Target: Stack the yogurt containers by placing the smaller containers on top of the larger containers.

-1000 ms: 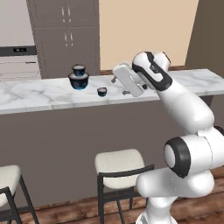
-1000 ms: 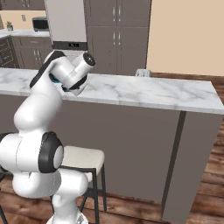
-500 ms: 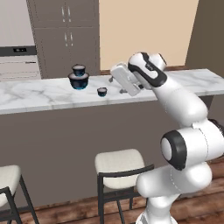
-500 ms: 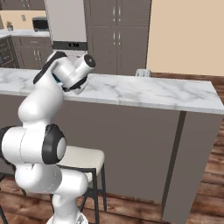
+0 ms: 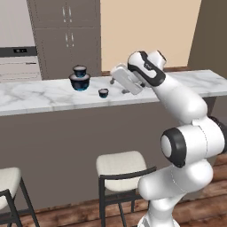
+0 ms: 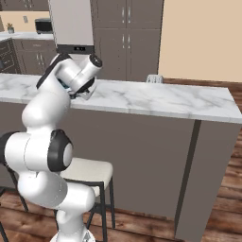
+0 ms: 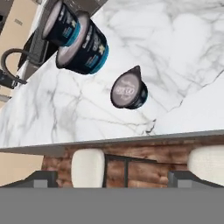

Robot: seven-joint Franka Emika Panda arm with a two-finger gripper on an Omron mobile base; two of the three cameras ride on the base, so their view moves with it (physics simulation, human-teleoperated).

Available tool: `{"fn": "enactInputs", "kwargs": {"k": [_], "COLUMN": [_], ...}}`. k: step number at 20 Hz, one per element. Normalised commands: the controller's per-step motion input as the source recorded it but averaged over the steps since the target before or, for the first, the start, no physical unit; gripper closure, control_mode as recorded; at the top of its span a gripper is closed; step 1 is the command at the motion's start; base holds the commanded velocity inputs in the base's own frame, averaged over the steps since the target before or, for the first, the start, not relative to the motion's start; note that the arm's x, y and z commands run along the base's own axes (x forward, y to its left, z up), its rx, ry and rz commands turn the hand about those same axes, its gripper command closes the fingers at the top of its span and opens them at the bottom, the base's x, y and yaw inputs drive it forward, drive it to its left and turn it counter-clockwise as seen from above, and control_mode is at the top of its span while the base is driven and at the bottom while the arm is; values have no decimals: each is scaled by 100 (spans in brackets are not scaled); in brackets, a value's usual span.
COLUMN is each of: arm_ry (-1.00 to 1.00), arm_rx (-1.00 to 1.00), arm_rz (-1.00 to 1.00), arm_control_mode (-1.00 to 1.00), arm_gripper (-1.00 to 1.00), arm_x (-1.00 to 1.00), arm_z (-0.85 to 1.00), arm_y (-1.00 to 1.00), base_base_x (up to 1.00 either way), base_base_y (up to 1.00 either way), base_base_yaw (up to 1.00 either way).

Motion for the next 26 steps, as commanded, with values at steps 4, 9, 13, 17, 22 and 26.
{"fn": "enactInputs", "kwargs": {"k": [4, 9, 13, 17, 22, 26], "arm_ry": [-2, 0, 0, 0, 0, 0], "arm_rx": [-16, -6, -5, -11, -19, -18], "arm_rz": [1, 0, 0, 0, 0, 0], "arm_control_mode": [-100, -100, -100, -100, -100, -100], "arm_gripper": [-100, -100, -100, -100, -100, -100], "arm_x": [-10, 0, 3, 7, 3, 2], "arm_z": [-12, -11, 0, 0, 0, 0], "arm_y": [4, 22, 30, 36, 15, 0], "base_base_x": [0, 0, 0, 0, 0, 0], "base_base_y": [0, 0, 0, 0, 0, 0], "base_base_yaw": [0, 0, 0, 0, 0, 0]}}
